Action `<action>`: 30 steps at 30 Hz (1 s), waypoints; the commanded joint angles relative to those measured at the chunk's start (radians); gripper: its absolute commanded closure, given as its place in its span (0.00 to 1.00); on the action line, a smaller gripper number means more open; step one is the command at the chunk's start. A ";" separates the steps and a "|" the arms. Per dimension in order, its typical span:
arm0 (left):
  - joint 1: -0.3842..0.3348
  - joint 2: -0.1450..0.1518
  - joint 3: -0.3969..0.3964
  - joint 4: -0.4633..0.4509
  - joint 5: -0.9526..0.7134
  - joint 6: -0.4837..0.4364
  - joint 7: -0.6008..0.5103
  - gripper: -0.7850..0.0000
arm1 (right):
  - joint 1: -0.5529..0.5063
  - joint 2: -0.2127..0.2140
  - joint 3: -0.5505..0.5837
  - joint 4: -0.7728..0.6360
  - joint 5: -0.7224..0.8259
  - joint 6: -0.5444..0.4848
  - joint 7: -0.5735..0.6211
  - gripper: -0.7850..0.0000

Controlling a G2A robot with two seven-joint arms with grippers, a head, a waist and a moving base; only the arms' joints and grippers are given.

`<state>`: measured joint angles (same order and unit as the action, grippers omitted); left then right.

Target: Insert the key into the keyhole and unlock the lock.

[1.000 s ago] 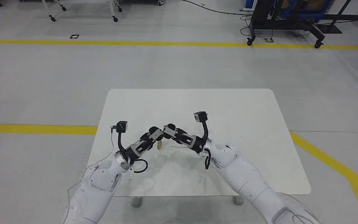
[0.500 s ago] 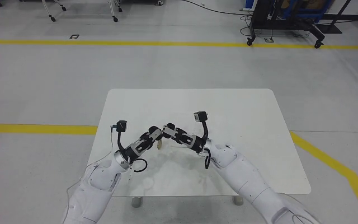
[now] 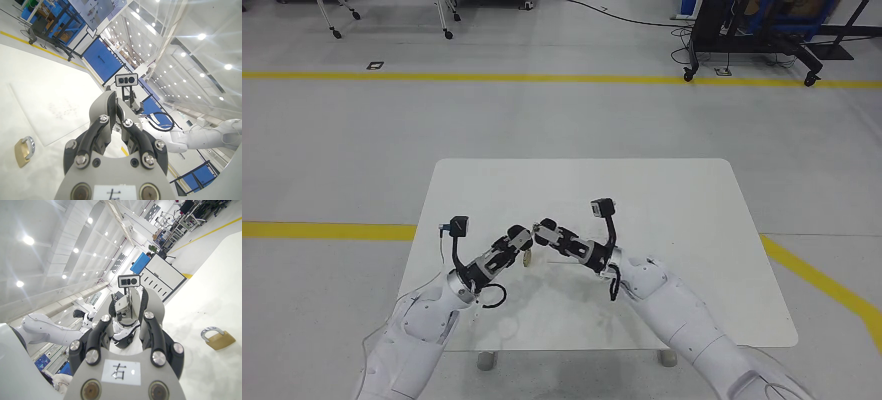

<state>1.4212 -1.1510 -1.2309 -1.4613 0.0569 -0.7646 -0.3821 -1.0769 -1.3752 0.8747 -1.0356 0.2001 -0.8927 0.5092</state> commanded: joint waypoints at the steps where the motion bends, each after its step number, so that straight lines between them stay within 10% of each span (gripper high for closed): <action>1: -0.001 0.001 -0.001 0.002 -0.006 0.000 -0.007 1.00 | 0.000 0.001 0.005 0.001 0.006 -0.004 0.003 0.69; 19: -0.008 0.006 0.006 0.002 -0.017 -0.019 -0.056 1.00 | -0.008 0.003 0.020 -0.001 0.017 0.003 0.021 0.75; 25: -0.009 0.007 0.005 -0.002 0.005 -0.020 -0.057 1.00 | -0.008 0.002 0.019 0.000 0.018 0.002 0.022 1.00; 30: -0.007 0.008 0.005 -0.004 0.017 -0.020 -0.048 1.00 | -0.008 0.001 0.020 0.002 0.021 0.001 0.027 1.00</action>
<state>1.4137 -1.1435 -1.2258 -1.4656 0.0723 -0.7857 -0.4321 -1.0847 -1.3744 0.8943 -1.0336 0.2204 -0.8912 0.5352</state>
